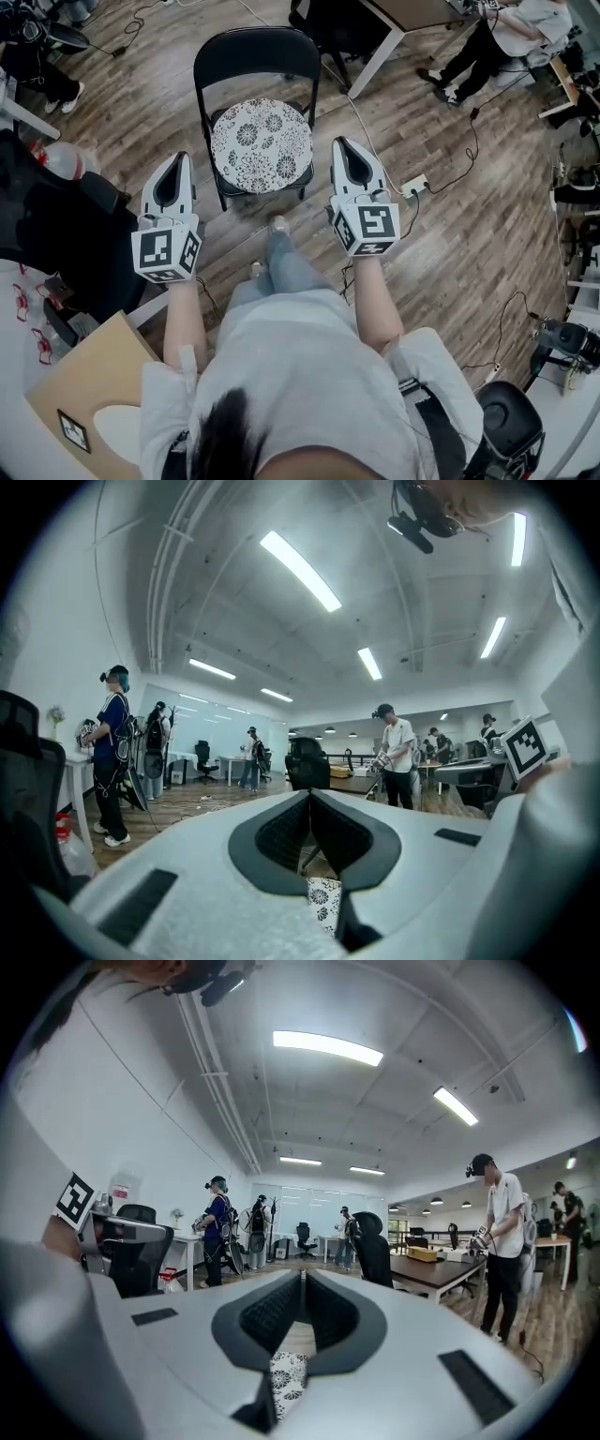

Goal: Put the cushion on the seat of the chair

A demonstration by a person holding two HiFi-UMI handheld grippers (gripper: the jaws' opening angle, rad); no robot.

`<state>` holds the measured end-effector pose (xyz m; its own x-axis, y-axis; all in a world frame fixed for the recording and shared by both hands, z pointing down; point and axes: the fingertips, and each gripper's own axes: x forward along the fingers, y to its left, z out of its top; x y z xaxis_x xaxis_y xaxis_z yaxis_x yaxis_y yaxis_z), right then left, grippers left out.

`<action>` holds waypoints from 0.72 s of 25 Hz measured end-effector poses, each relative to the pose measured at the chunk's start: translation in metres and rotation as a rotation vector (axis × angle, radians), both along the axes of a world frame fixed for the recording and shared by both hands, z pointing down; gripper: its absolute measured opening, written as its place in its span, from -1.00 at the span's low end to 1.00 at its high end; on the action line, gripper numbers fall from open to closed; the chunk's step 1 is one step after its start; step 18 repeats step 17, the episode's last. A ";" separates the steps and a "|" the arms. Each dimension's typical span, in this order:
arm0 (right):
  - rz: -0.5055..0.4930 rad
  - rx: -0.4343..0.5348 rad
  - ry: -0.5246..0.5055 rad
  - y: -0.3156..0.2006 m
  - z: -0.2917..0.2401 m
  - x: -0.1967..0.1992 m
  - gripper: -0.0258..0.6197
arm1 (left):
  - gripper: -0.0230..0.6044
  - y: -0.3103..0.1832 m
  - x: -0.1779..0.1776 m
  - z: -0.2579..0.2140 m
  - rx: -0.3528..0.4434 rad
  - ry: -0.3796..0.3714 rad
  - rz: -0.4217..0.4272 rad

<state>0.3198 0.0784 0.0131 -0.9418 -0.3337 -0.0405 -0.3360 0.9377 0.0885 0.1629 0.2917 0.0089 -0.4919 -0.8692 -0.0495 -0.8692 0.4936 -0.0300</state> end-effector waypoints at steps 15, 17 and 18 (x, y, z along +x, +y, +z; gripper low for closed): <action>-0.005 0.021 -0.021 0.010 -0.009 0.008 -0.86 | -0.89 0.012 0.007 -0.008 0.042 -0.012 -0.003; -0.005 0.022 -0.024 0.010 -0.011 0.008 -0.86 | -0.89 0.012 0.008 -0.010 0.047 -0.010 -0.002; -0.005 0.022 -0.024 0.010 -0.011 0.008 -0.86 | -0.89 0.012 0.008 -0.010 0.047 -0.010 -0.002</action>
